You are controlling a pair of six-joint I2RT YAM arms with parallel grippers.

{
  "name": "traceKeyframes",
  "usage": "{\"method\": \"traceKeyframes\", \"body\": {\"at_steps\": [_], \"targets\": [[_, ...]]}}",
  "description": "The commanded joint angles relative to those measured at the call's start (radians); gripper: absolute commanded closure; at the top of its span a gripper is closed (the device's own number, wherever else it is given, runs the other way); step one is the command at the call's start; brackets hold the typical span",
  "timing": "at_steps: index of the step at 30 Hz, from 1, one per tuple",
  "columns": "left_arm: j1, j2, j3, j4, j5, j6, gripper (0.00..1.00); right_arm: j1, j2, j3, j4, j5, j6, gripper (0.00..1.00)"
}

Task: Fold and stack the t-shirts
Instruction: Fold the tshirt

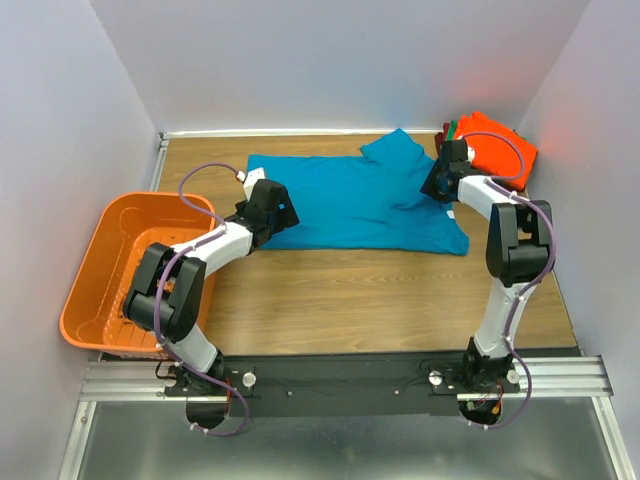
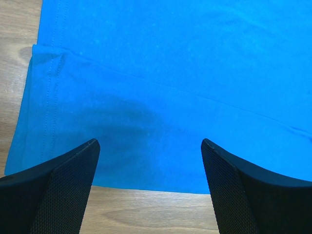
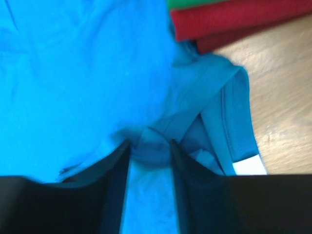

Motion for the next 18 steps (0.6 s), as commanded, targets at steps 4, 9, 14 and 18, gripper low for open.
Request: {"method": "traceKeyframes", "body": {"at_steps": [4,9,14,18], "targets": [[-0.003,0.007,0.015,0.015,0.019,0.013,0.09,0.002,-0.046,-0.076,-0.018,-0.059,-0.003,0.73],[-0.003,0.006,0.014,0.018,0.021,0.013,0.09,0.011,-0.09,-0.138,-0.016,-0.077,0.001,0.82],[-0.003,0.004,0.007,0.026,0.025,0.01,0.09,0.028,-0.147,-0.204,0.01,-0.077,0.001,0.82],[-0.003,0.004,0.003,0.026,0.028,0.008,0.09,0.031,-0.147,-0.211,0.015,-0.074,-0.003,0.77]]}}
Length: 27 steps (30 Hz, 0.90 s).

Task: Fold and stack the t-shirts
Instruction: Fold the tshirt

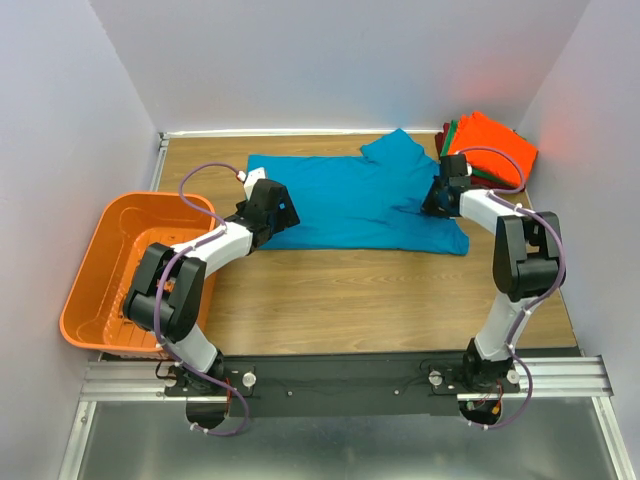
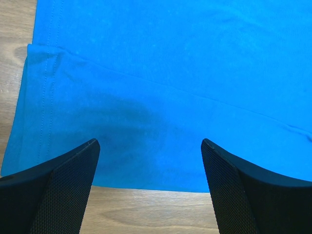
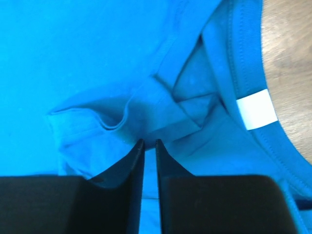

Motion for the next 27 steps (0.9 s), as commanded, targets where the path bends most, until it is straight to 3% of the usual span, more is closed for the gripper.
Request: {"method": "traceKeyframes", "body": {"at_steps": [1,3,15,22,27], "targets": [[-0.003,0.003,0.003,0.023,0.018,0.008,0.09,0.009,-0.016,-0.005,0.012,-0.021,-0.007,0.76],[-0.003,0.001,0.001,0.024,0.018,0.01,0.09,0.009,-0.002,0.002,0.012,-0.031,-0.012,0.72],[-0.003,-0.013,-0.005,0.018,0.01,0.013,0.09,0.009,-0.06,0.074,0.011,0.088,0.016,0.71],[-0.003,-0.016,0.0,0.015,0.013,0.013,0.09,0.002,0.012,0.169,0.006,0.113,0.002,0.65],[-0.003,-0.017,0.003,0.012,0.012,0.015,0.09,0.002,0.092,0.216,-0.009,0.029,-0.022,0.53]]}}
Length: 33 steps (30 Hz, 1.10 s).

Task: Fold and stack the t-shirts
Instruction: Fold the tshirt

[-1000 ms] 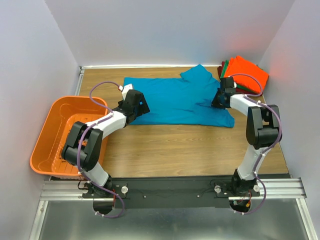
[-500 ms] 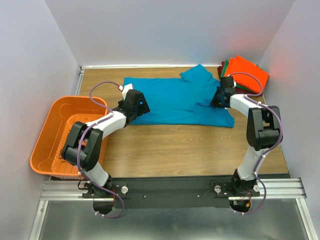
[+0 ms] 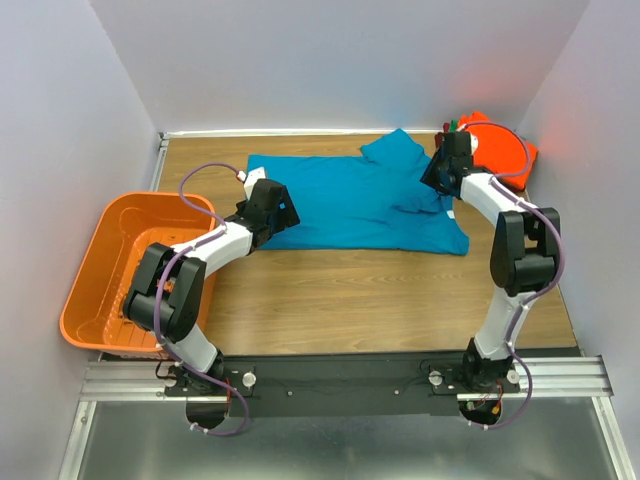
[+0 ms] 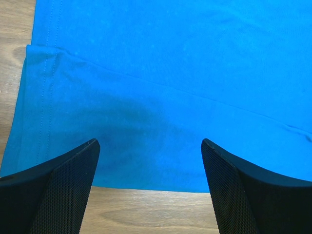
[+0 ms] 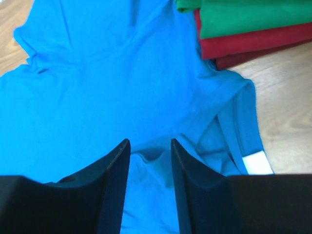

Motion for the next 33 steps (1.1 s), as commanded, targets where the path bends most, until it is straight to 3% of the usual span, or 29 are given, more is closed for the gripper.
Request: {"method": "traceKeyframes", "body": {"at_steps": [1,7,22,27,33], "targets": [[-0.003,-0.017,0.003,0.007,0.008,0.015,0.09,-0.001,0.063,0.024,-0.017,-0.042,-0.024,0.5],[-0.003,-0.004,0.011,0.009,0.012,0.013,0.09,-0.003,0.1,0.031,-0.031,-0.037,-0.033,0.47],[-0.003,0.0,0.014,0.007,0.009,0.013,0.09,0.026,0.141,0.02,-0.054,-0.037,-0.018,0.54],[-0.003,-0.002,0.014,0.004,0.011,0.013,0.09,0.028,0.135,0.011,-0.057,-0.034,-0.01,0.6],[-0.004,-0.002,0.014,0.004,0.009,0.015,0.09,0.031,0.12,0.006,-0.063,-0.024,-0.001,0.81]]}}
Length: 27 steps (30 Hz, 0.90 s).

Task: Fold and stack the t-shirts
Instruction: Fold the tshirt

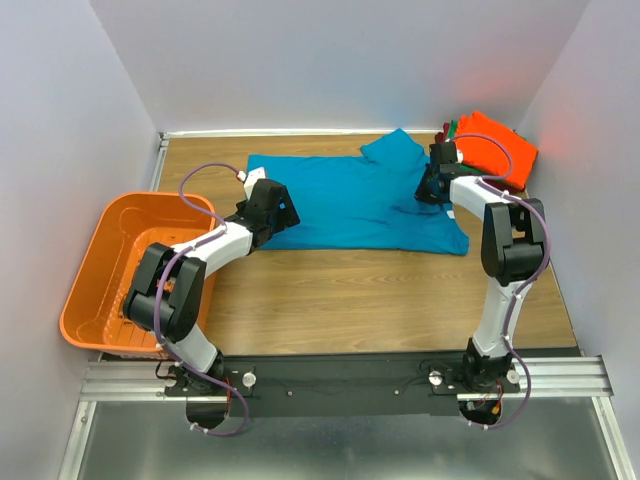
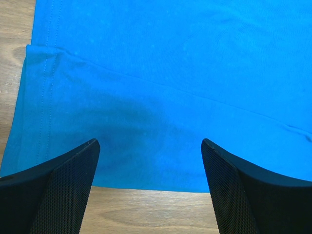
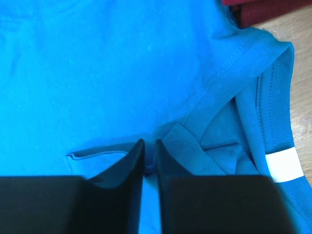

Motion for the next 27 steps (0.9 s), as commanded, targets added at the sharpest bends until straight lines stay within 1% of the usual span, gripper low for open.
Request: {"method": "traceKeyframes", "body": {"at_steps": [1,3,5,12,16,18,27], "targets": [[-0.003,-0.003,0.014,0.006,0.009,0.015,0.08,0.006,0.002,-0.003,-0.027,0.005,0.007,0.87],[-0.003,-0.003,0.012,0.006,0.009,0.015,0.09,0.005,-0.004,-0.002,-0.03,0.008,0.011,0.95],[-0.003,-0.005,0.012,0.004,0.007,0.015,0.09,0.005,-0.012,-0.002,-0.033,0.011,0.012,0.99],[-0.003,-0.005,0.012,0.006,0.006,0.016,0.09,0.017,-0.036,0.008,-0.035,0.062,0.021,0.99],[-0.003,-0.005,0.012,0.006,0.006,0.016,0.09,0.049,-0.044,0.04,-0.033,0.178,0.026,0.99],[-0.003,-0.005,0.012,0.006,0.006,0.016,0.09,0.06,-0.045,0.049,-0.021,0.212,0.03,0.99],[-0.003,-0.005,0.006,0.006,0.004,0.016,0.09,0.078,-0.059,0.021,0.117,0.246,0.032,0.99]]}}
